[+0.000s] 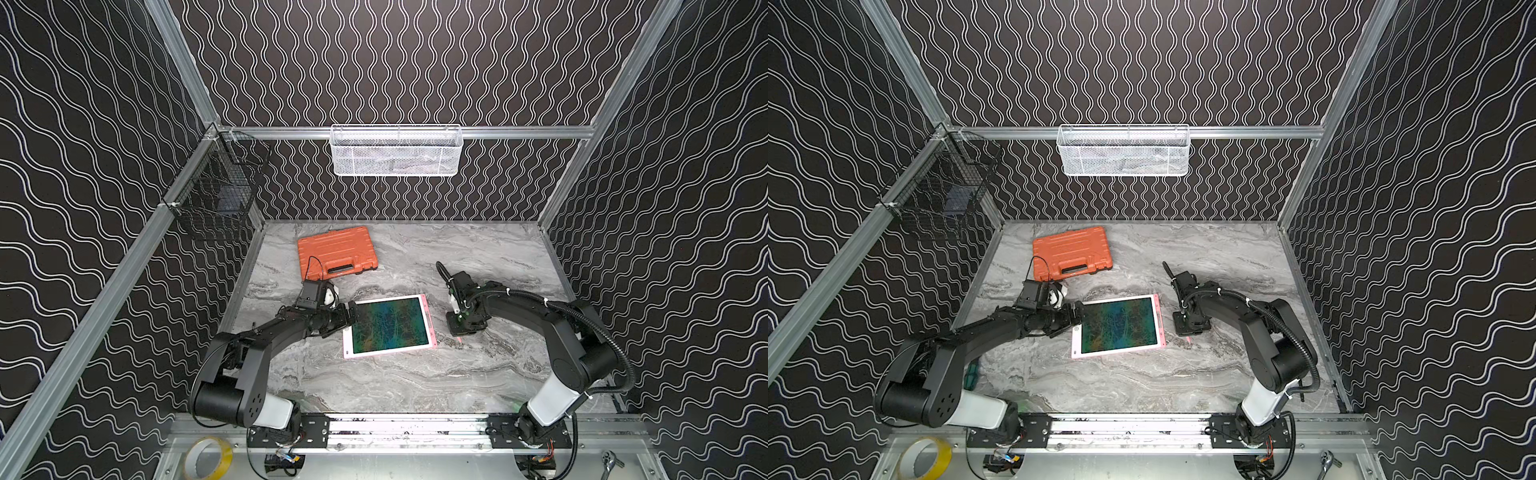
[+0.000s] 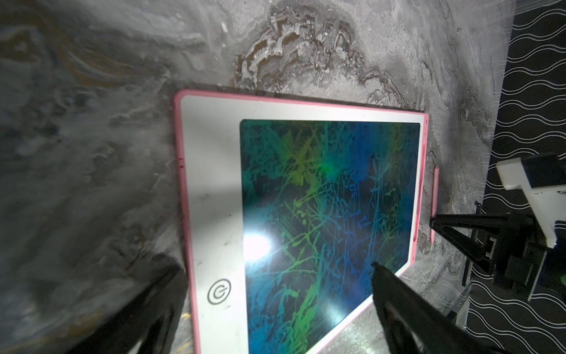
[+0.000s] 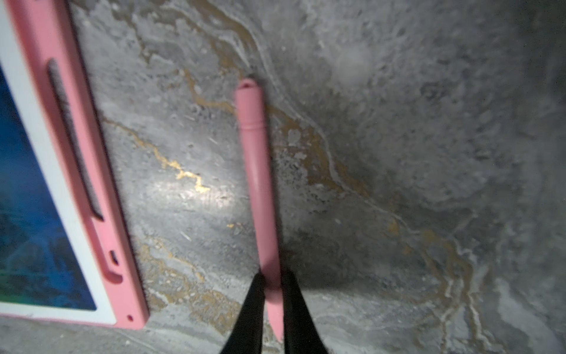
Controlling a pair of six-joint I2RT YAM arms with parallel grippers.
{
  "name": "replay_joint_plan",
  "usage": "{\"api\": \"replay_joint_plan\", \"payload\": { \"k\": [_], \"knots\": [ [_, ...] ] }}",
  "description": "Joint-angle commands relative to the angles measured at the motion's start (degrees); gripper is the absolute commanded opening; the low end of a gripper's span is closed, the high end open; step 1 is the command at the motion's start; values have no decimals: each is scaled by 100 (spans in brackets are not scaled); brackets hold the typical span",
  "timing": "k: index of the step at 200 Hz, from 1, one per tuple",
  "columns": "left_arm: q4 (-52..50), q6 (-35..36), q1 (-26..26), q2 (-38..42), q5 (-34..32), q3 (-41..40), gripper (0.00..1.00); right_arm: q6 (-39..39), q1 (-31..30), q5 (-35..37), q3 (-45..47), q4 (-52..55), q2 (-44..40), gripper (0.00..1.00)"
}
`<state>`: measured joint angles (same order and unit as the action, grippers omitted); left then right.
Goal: Place the stylus back onto the writing tablet
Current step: Pick up the stylus from the center of the board, then place the stylus on the writing tablet.
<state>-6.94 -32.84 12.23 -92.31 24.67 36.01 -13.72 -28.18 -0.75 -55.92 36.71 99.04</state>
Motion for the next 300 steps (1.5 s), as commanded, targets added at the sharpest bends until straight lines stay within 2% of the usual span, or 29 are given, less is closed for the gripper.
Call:
{"api": "replay_joint_plan", "payload": {
  "k": [1,47,93,176,221,266,300],
  "knots": [
    [-462,-40,8,-68,-181,-9,99,-76,-72,-502,135,65,207,11],
    [-457,-56,8,6,-207,11,99,-145,-170,-479,256,-17,65,0],
    [-597,-30,8,427,-357,84,99,-174,-170,-422,237,-74,-141,0],
    [-621,-57,8,560,-407,81,99,-184,-170,-492,196,-83,-597,0],
    [-726,-20,8,805,-565,49,99,-349,-183,-1259,-287,-123,-907,0],
    [-888,-8,16,1091,-647,100,99,-705,-188,-2125,-560,-586,-422,0],
    [-1069,116,49,1308,-670,204,99,-743,-175,-2219,-585,-841,-62,0]
  ]
}}
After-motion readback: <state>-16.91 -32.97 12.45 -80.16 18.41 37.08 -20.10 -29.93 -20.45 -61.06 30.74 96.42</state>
